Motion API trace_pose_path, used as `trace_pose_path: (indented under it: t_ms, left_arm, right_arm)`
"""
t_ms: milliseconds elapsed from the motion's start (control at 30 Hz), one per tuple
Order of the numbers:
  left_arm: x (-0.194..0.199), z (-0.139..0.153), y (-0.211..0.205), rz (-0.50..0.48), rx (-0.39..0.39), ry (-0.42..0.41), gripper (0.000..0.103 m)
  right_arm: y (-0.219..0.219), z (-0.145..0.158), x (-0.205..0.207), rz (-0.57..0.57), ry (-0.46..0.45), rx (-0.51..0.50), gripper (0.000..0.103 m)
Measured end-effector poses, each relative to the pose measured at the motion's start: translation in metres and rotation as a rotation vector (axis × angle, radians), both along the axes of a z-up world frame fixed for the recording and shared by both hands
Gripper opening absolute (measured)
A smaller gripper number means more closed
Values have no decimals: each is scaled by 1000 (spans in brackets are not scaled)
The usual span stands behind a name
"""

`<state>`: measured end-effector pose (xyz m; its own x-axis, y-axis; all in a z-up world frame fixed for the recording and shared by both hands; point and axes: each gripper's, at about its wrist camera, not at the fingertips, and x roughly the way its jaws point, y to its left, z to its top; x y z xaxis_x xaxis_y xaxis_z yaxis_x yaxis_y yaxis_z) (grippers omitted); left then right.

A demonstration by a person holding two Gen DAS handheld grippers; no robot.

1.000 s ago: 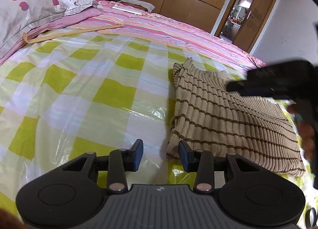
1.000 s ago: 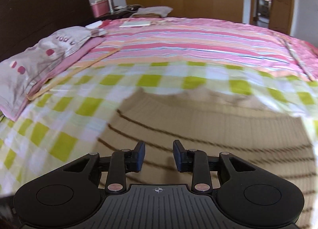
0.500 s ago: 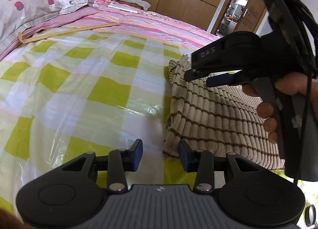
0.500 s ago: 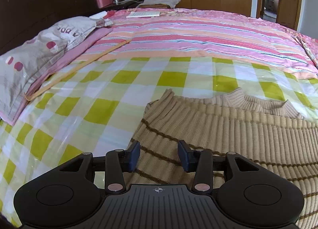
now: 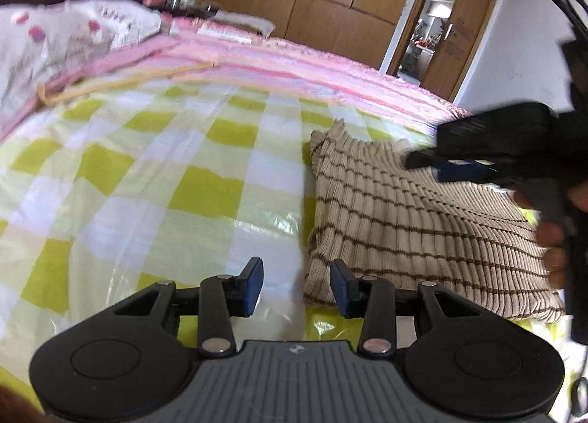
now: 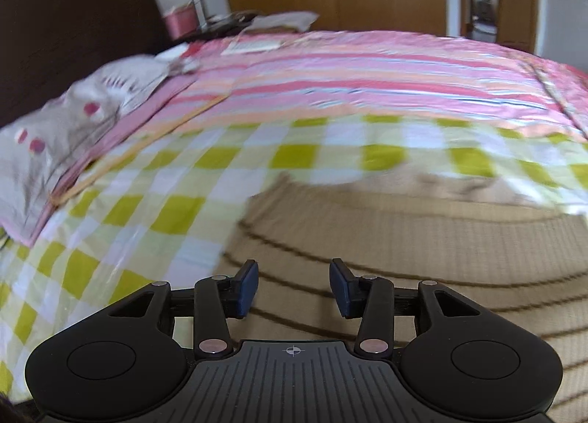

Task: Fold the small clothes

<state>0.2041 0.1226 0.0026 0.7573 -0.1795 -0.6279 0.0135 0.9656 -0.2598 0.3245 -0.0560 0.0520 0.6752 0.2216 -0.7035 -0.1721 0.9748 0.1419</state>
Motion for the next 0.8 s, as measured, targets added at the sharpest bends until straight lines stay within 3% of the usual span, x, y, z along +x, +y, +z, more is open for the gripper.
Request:
trace_pose_path:
  t_ms: [233,433,800]
  left_arm:
    - [-15,8,-35,-60,128,-107,45]
    - [-32,11,-89,-161,235,-166,46]
    - [-56,-1,-243,-505,518,-297,51]
  right_arm:
    - [-112,11,-41,-177,-11,62,43]
    - [-202,-1,-81,-311,-7,132,47]
    - [-299,-35,-125,-371,43,387,47]
